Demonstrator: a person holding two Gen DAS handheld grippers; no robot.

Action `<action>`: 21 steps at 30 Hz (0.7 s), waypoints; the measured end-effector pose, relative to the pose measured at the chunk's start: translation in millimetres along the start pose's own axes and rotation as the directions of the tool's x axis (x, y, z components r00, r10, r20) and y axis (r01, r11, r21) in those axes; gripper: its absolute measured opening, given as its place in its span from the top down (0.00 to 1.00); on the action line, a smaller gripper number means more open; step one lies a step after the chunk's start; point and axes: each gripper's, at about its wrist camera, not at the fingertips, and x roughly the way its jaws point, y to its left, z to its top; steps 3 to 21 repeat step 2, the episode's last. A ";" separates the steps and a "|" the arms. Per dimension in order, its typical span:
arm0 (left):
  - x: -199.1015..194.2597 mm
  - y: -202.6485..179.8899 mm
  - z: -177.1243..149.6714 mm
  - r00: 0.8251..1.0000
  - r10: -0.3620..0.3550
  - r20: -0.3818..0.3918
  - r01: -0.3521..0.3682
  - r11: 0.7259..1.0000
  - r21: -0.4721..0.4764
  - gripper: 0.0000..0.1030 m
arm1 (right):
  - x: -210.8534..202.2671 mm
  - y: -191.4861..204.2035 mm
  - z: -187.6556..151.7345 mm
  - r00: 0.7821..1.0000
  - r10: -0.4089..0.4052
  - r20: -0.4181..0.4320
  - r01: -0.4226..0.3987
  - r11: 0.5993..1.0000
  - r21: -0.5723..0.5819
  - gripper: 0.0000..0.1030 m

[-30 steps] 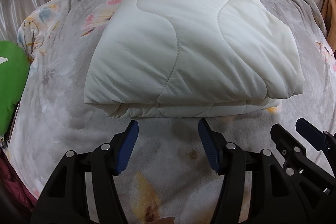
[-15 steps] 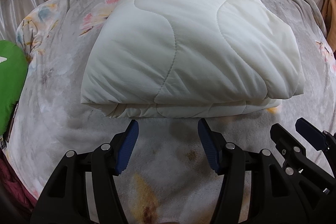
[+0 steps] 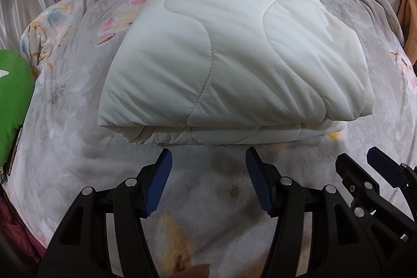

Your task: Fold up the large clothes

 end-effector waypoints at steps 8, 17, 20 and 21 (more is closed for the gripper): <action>-0.5 -0.1 -0.2 1.000 0.000 0.000 0.000 1.000 0.000 0.45 | -0.9 -0.4 -0.3 1.000 -0.001 0.001 0.001 1.000 -0.001 0.56; -0.5 -0.1 -0.2 1.000 0.000 0.000 0.000 1.000 0.000 0.45 | -0.9 -0.4 -0.3 1.000 -0.001 0.001 0.001 1.000 -0.001 0.56; -0.5 -0.1 -0.2 1.000 0.000 0.000 0.000 1.000 0.000 0.45 | -0.9 -0.4 -0.3 1.000 -0.001 0.001 0.001 1.000 -0.001 0.56; -0.5 -0.1 -0.2 1.000 0.000 0.000 0.000 1.000 0.000 0.45 | -0.9 -0.4 -0.3 1.000 -0.001 0.001 0.001 1.000 -0.001 0.56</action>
